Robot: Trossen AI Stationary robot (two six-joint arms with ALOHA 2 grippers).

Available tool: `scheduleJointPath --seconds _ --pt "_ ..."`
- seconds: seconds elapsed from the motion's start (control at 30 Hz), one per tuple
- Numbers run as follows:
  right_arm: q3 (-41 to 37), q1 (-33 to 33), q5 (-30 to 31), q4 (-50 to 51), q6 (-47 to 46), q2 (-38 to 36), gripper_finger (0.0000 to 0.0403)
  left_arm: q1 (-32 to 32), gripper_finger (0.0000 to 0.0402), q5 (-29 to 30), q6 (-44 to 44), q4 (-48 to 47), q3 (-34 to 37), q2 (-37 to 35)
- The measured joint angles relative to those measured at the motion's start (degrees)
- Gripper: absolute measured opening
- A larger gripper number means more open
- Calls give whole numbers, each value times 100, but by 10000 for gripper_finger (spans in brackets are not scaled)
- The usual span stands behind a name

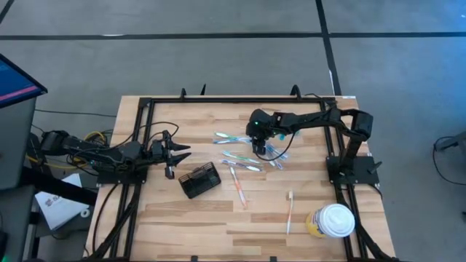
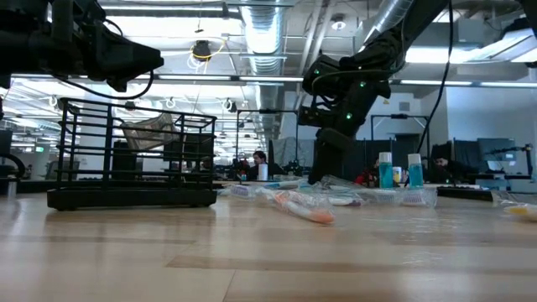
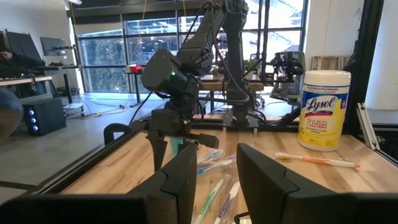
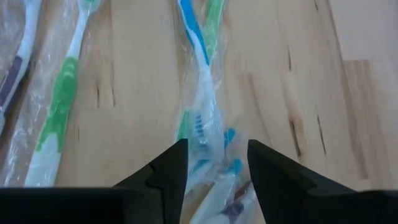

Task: Pick & Place toothbrushing station
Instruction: Put the top blue toothbrush into the top left section of the mesh organizer

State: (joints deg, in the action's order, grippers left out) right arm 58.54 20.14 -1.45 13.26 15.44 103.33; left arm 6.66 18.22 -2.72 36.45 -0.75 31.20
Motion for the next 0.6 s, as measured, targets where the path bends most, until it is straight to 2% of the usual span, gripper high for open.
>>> scheduleJointPath --seconds 0.6 --pt "1 -105 -4 82 104 0 68 0 108 24 0 0 0 0"
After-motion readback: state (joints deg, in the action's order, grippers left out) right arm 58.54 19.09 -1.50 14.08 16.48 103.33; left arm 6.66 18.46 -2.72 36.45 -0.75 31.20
